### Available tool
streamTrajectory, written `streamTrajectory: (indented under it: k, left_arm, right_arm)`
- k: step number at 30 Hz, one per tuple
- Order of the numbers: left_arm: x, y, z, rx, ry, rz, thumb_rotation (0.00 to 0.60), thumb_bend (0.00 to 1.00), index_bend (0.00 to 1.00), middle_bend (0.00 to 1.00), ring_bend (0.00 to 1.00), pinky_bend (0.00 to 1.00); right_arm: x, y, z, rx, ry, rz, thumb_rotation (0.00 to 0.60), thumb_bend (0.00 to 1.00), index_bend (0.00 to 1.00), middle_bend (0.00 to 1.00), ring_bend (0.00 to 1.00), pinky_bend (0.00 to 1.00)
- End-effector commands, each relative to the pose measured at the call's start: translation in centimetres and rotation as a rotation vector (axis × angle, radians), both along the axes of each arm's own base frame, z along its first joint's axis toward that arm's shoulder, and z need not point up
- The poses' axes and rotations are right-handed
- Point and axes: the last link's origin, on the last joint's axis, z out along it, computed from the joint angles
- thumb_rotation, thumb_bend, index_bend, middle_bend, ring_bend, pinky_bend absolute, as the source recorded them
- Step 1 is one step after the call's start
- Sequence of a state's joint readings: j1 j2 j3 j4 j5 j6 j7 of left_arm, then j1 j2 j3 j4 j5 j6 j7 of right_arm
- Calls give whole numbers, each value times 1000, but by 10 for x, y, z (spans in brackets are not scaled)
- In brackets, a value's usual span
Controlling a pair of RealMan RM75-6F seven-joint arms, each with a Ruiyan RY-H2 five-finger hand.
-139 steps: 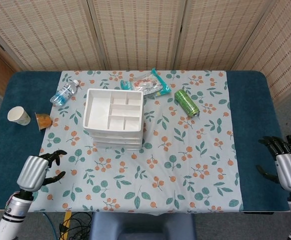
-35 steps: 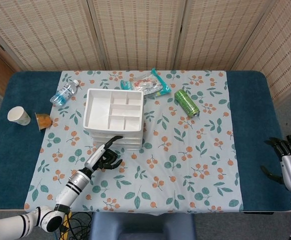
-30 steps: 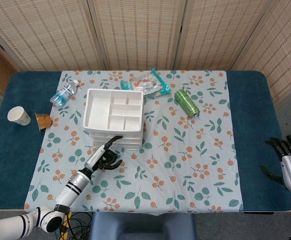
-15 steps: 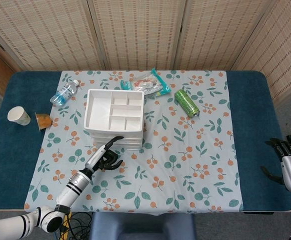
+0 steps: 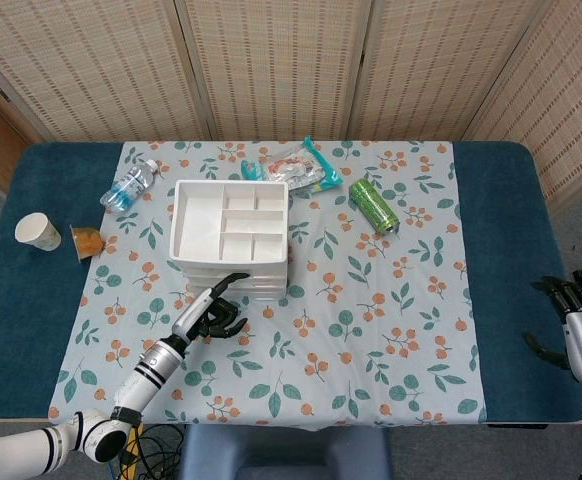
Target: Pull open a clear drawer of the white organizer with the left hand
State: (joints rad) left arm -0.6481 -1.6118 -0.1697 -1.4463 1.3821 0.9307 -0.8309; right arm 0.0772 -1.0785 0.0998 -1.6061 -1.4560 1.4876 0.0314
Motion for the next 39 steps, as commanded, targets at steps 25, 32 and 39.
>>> streamTrajectory:
  k: [25,32,39]
  left_arm:
    - [-6,-6,6,-12,-24,-9,600,378,171,895,1000,1000]
    - [-8,-11,8,-21,-30,-15,600,379,171,895,1000,1000]
    - [-9,-17,9,-28,-33,-25,600,379,170,895,1000,1000]
  right_arm:
    - [5,-2,-4,11,9,2,600,244,218,187,222,215]
    - [7,-2,-5,12,13,1,600,244,218,187,222,215]
    - [8,-1,-6,14,14,0,600,244,218,187,222,215]
